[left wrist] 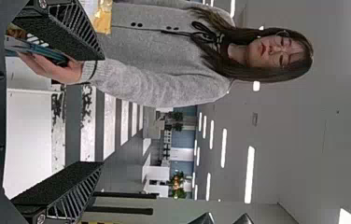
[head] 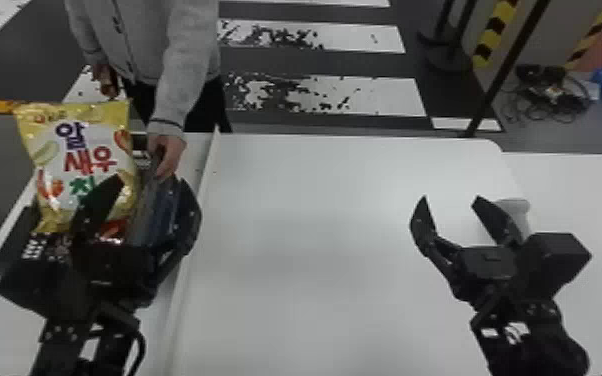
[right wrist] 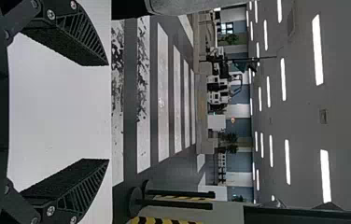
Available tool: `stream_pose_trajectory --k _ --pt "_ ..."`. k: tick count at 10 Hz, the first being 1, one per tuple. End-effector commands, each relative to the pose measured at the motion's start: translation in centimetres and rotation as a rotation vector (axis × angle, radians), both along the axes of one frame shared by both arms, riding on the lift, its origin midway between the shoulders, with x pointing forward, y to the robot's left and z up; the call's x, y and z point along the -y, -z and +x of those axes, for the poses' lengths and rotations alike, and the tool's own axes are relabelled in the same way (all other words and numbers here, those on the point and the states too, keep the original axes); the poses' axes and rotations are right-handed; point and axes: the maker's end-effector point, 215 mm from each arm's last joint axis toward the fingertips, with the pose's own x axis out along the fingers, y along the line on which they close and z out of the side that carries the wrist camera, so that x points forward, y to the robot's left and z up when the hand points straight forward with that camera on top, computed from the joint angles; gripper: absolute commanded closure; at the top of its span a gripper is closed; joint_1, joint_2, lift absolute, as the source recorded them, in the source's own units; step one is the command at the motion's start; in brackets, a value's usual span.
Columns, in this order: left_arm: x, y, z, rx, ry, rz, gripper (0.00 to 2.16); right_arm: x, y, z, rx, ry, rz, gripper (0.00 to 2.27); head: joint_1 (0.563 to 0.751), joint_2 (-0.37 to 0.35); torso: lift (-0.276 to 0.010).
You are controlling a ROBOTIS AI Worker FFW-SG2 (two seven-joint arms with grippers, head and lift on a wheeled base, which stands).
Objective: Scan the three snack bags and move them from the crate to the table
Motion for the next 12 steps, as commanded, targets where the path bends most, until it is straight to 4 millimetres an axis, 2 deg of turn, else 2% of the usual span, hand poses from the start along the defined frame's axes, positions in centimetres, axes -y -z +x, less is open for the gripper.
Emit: stream_pose_trajectory --k 1,4,6,7,10,11,12 --pt "-0.3 0.0 0.1 0.001 -0.005 0.004 0.07 0.0 0.0 0.0 -0.001 0.0 0.0 0.15 0.695 -0.024 -0.062" --pt "-0.2 0.3 0.2 -0.003 0.007 0.007 0.07 0.1 0.3 -0.1 -0.005 0.0 -0.002 0.15 0.695 -0.022 -0.062" --pt "-1.0 -0.1 0.6 0.005 0.001 0.014 0.07 0.1 0.3 -0.1 -0.005 0.0 -0.002 0.15 0.695 -0.021 -0.062" --pt "-2.4 -0.8 1.2 0.018 -0.002 0.009 0.07 0.1 0.4 -0.2 -0.008 0.0 -0.002 0.15 0.695 -0.019 -0.062" --pt "-9.9 -3.5 3.8 0.071 -0.032 -0.053 0.07 0.2 0.9 -0.4 -0.017 -0.002 -0.01 0.15 0.695 0.034 -0.062" --pt "-11.6 -3.8 4.6 0.069 -0.036 -0.07 0.07 0.2 1.0 -0.4 -0.02 -0.002 -0.014 0.15 0.695 0.072 -0.062" --pt "-12.8 -3.0 5.7 0.03 -0.026 -0.078 0.07 0.3 1.3 -0.5 -0.028 -0.003 -0.02 0.15 0.695 0.089 -0.062"
